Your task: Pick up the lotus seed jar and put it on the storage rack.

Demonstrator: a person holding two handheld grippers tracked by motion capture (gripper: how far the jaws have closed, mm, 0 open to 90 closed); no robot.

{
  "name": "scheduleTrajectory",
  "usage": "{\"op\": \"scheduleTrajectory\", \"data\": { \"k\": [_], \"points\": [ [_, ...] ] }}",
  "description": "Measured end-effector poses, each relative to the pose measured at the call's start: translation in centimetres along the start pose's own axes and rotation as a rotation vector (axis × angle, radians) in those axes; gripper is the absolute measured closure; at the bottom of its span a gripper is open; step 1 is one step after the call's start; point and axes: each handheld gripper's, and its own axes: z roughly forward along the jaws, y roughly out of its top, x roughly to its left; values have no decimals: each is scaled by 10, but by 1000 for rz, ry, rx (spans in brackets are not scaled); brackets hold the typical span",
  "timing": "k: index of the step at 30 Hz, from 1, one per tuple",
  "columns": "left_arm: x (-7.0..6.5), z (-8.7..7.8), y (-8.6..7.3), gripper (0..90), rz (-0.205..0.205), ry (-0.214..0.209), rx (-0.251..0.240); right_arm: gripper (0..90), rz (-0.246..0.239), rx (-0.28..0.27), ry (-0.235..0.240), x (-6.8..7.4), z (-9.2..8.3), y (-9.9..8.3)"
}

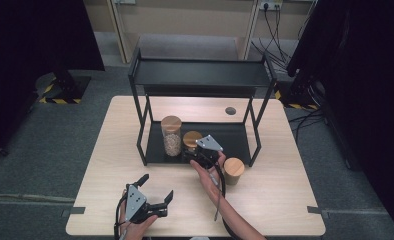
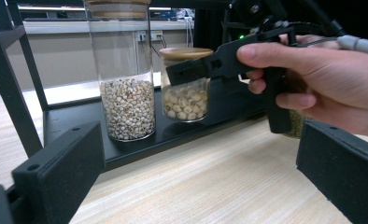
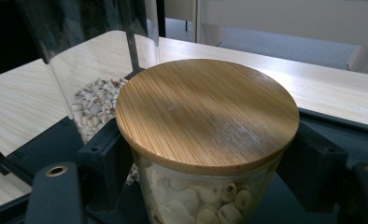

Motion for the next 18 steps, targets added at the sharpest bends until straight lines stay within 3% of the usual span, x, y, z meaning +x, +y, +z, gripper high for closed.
{"op": "scheduleTrajectory", "data": {
  "k": [6, 16, 18],
  "points": [
    [0, 0, 0, 5, -2, -2, 0, 256, 7, 9, -22, -2, 9, -3],
    [1, 0, 0, 5, -1, -4, 5, 253, -7, 7, 10, -5, 14, -5],
    [0, 0, 0, 5, 1, -5, 5, 226, 10, 6, 13, -5, 13, -4]
  ]
}}
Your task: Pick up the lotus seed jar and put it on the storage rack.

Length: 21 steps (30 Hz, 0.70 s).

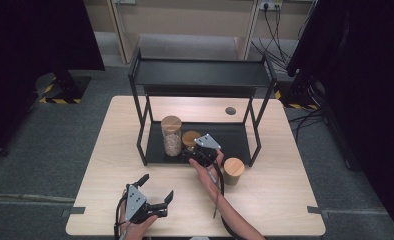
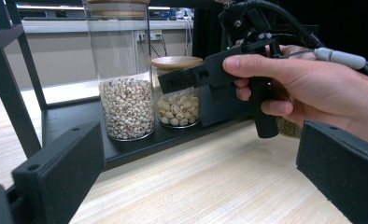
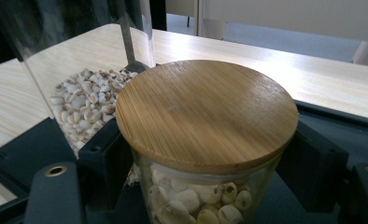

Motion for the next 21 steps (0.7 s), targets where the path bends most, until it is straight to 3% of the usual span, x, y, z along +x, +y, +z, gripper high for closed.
{"op": "scheduleTrajectory", "data": {
  "k": [4, 8, 17, 21],
  "points": [
    [0, 0, 0, 5, 0, 0, -1, 132, 4, -10, -29, 6, -7, 3],
    [0, 0, 0, 5, -1, 0, 0, 74, 35, -6, -20, 7, -15, 6],
    [0, 0, 0, 5, -1, 0, -2, 47, 43, -7, -1, 8, -30, 1],
    [0, 0, 0, 5, -2, 0, -1, 45, 22, -12, 26, 7, -39, -2]
  ]
}}
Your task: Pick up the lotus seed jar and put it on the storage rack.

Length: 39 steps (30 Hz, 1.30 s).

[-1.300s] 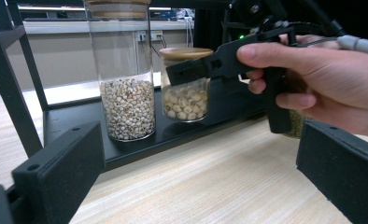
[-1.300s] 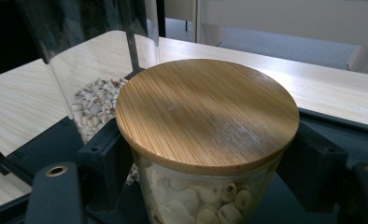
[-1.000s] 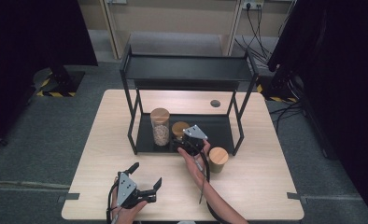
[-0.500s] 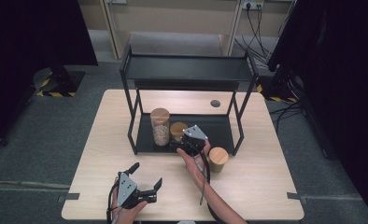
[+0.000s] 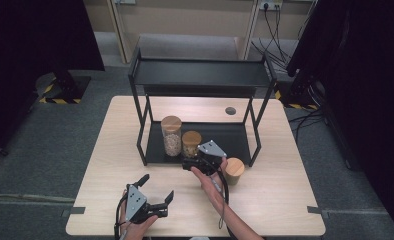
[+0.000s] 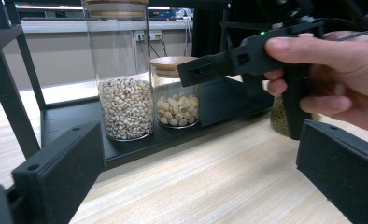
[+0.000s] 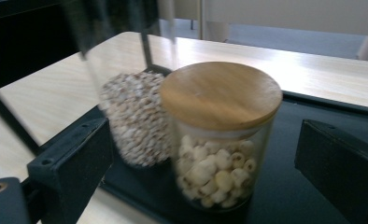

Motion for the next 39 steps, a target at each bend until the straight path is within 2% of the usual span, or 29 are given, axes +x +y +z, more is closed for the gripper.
{"op": "scheduleTrajectory", "data": {
  "k": [7, 16, 30, 39],
  "points": [
    [-1, 0, 0, 5, -4, 3, -2, 45, -25, -19, 65, -6, -18, -3],
    [-1, 0, -1, 5, -6, 4, -1, 45, -45, -33, 160, -18, -39, -16],
    [-1, 0, -1, 5, -5, 10, 1, 46, -72, -60, 256, -29, -69, -35],
    [0, 1, -1, 5, -2, 13, 3, 45, -72, -70, 290, -34, -81, -49]
  ]
}}
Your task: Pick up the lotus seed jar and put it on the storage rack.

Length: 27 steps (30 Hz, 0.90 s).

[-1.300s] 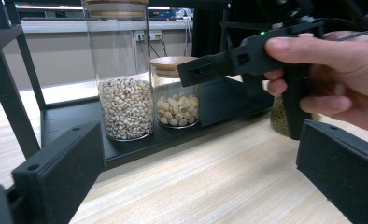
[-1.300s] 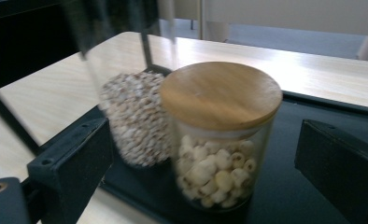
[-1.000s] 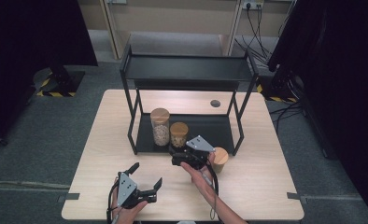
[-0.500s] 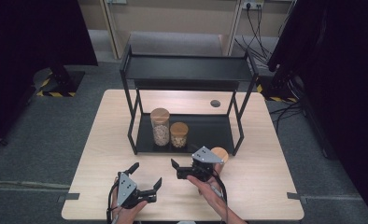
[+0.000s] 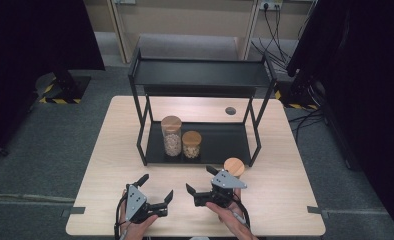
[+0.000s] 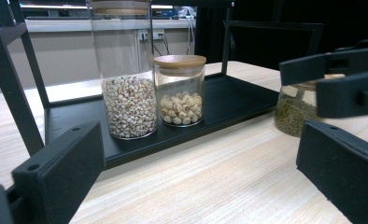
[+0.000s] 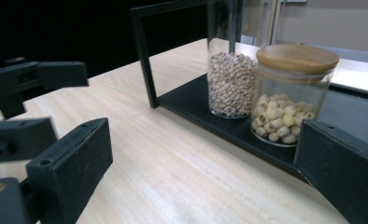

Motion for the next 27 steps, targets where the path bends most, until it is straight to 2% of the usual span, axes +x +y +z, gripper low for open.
{"op": "scheduleTrajectory", "data": {
  "k": [7, 15, 27],
  "points": [
    [1, 0, 0, 5, -6, 2, -4, 45, -1, 2, 26, 0, -6, -11],
    [1, 0, 0, 5, -6, 8, -1, 44, 13, -30, 42, -4, -18, -21],
    [1, -2, -1, 5, -12, 16, -4, 44, 22, -44, 53, -7, -22, -25]
  ]
}}
